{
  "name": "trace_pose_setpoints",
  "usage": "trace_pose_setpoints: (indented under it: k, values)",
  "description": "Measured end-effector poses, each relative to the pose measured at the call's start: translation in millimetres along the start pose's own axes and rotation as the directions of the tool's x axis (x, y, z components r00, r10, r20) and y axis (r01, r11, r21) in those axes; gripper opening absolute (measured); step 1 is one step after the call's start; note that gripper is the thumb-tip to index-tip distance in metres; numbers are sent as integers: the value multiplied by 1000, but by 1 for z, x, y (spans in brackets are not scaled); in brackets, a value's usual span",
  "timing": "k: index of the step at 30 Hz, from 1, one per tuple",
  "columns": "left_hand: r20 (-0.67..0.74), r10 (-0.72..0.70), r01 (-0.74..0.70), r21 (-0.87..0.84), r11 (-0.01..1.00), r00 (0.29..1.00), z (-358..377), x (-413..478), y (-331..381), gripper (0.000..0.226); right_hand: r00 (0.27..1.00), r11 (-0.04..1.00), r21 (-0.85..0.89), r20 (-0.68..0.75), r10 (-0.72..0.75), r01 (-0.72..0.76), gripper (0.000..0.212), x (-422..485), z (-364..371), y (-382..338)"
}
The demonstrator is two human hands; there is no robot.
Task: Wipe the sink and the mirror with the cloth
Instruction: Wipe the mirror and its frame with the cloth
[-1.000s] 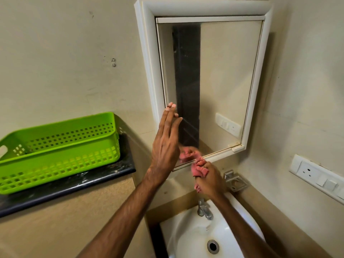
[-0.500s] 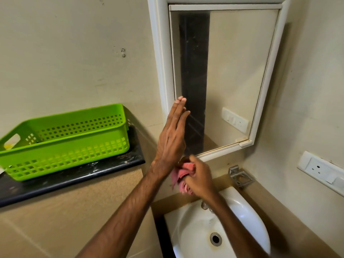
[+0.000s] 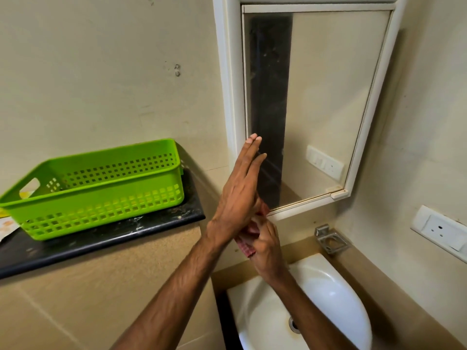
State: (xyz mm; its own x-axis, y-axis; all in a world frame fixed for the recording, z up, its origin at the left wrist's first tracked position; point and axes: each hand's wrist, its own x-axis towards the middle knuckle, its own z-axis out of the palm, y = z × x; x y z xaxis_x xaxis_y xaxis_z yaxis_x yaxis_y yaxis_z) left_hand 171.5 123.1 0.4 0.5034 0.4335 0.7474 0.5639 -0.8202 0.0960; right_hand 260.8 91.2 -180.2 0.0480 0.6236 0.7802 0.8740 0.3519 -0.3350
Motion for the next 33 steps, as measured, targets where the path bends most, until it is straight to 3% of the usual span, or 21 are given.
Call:
trace_pose_setpoints:
  k: [6, 12, 15, 17, 21, 24, 27, 30, 31, 33]
  values:
    - [45, -33, 29, 73, 997, 998, 7, -5, 3, 80, 978, 979, -57, 83, -189, 194, 26, -13, -10, 36]
    - [120, -83, 75, 71, 995, 989, 12, -9, 12, 75, 946, 941, -161, 184, -267, 297, 20, -4, -52, 80]
    - [120, -101, 97, 42, 994, 988, 19, -14, 19, 71, 964, 957, -202, 209, -166, 209, 30, -2, -77, 114]
    - [125, -107, 105, 28, 994, 986, 28, -14, 27, 68, 986, 979, -197, 167, -16, 50, 38, 2, -89, 137]
    - [124, -86, 86, 3, 996, 988, 45, -7, 46, 69, 995, 986, -137, 15, 100, -97, 20, 12, -118, 175]
    - [129, -102, 107, -38, 993, 986, 54, 3, 59, 68, 974, 968, -119, 17, 224, -221, 9, 18, -131, 169]
    - [163, -106, 119, -74, 990, 981, 62, 15, 72, 65, 886, 885, -43, -21, 463, -464, 23, 18, -125, 160]
    - [173, -72, 87, -85, 993, 982, 70, 24, 81, 70, 659, 663, 282, -123, 742, -694, 14, 26, -142, 162]
    - [168, -54, 68, -74, 995, 984, 73, 28, 83, 75, 605, 619, 384, -173, 777, -685, 11, 35, -156, 160]
    - [176, -12, 20, -45, 999, 984, 79, 36, 89, 79, 612, 717, 403, -376, 696, -568, 16, 61, -185, 162]
